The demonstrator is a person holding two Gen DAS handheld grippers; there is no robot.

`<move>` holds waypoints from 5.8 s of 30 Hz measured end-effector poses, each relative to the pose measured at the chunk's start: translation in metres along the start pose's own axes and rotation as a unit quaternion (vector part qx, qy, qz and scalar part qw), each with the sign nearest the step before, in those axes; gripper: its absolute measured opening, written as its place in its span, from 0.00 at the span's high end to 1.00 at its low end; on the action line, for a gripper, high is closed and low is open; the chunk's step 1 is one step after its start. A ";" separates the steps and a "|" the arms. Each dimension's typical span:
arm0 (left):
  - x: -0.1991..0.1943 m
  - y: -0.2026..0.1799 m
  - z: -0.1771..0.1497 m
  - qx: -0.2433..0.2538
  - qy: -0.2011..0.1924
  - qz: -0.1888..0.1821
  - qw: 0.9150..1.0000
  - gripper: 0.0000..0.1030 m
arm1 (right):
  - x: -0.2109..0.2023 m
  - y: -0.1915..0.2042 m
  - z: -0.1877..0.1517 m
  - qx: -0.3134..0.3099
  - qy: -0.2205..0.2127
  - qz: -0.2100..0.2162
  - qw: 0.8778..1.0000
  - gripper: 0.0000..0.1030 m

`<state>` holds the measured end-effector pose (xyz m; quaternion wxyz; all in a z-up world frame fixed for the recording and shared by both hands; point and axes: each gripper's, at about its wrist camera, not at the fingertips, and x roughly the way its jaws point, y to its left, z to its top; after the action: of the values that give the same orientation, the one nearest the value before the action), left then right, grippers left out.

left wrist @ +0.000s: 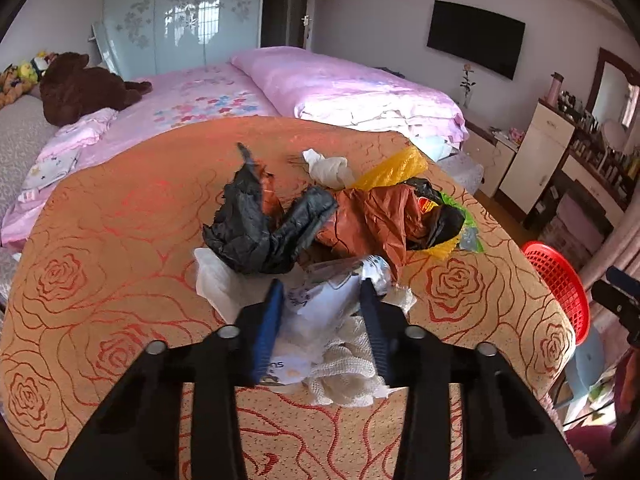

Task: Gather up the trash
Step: 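Move both tools back over the remaining trash on the bedspread, then grasp the white paper wrapper with the left tool while the right tool grasps the white mesh cloth, then carry both items over the red wastebasket and open both tools to release them, then grasp the black plastic bag with the left tool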

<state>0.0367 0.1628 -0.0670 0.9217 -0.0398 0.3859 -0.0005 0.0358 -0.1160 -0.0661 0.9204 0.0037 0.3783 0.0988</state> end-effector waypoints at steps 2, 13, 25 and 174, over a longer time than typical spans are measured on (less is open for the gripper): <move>-0.002 -0.001 -0.001 0.006 -0.004 0.003 1.000 0.73 | 0.000 0.002 0.000 -0.002 0.001 0.002 1.000 0.13; -0.051 0.011 0.016 -0.005 -0.069 0.010 0.998 0.77 | 0.002 0.033 0.002 -0.039 0.004 0.040 0.998 0.13; -0.083 0.040 0.021 -0.052 -0.107 0.043 0.992 0.77 | 0.031 0.142 0.007 -0.150 0.023 0.144 0.978 0.13; 0.005 -0.170 0.031 0.126 -0.058 -0.076 0.987 0.29 | -0.005 -0.086 0.002 0.071 -0.030 -0.061 0.995 0.29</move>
<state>0.0677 -0.0047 -0.0367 0.9375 0.0474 0.3244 -0.1167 0.0489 -0.2006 -0.0686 0.9331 0.0494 0.3559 0.0151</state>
